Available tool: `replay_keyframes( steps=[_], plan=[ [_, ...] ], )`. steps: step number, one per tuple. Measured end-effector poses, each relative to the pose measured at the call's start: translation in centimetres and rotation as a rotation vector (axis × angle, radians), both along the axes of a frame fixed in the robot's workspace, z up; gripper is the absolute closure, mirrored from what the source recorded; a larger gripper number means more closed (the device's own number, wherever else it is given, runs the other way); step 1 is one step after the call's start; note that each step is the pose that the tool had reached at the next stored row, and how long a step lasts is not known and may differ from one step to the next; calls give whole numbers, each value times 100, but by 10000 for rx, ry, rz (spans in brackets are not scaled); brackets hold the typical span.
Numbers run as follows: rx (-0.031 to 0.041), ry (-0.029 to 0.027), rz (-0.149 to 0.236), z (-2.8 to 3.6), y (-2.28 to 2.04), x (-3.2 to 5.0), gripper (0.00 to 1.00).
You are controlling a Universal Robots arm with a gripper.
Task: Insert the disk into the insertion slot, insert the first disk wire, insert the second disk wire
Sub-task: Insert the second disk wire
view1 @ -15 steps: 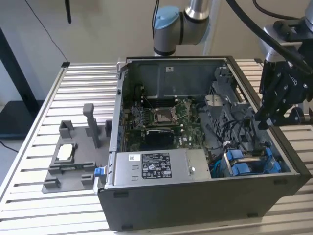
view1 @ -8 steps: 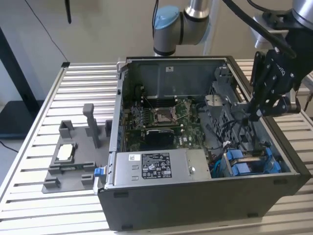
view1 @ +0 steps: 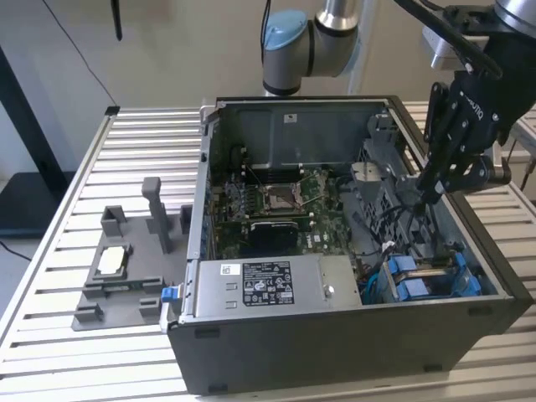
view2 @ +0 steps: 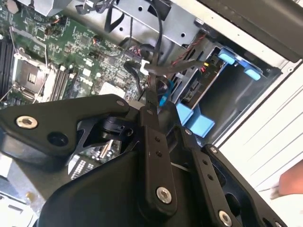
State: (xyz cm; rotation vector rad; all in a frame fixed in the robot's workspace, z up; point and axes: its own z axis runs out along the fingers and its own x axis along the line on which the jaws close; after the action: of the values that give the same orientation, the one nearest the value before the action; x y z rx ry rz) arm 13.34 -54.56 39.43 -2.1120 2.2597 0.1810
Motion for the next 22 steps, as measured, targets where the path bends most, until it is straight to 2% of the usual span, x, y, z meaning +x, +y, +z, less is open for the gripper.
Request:
replay_keyframes(
  steps=[3, 7, 10, 13, 20, 22],
  plan=[
    [-39, 0, 4, 8, 0, -22, 73],
    [-131, 0, 4, 8, -6, -73, 73],
    [-209, 0, 5, 10, -19, -85, 73],
    [-257, 1, 7, 8, -26, -90, 73],
    [-464, 5, 22, -28, -28, -92, 73],
    [-497, 6, 27, -46, -28, -93, 73]
  ],
)
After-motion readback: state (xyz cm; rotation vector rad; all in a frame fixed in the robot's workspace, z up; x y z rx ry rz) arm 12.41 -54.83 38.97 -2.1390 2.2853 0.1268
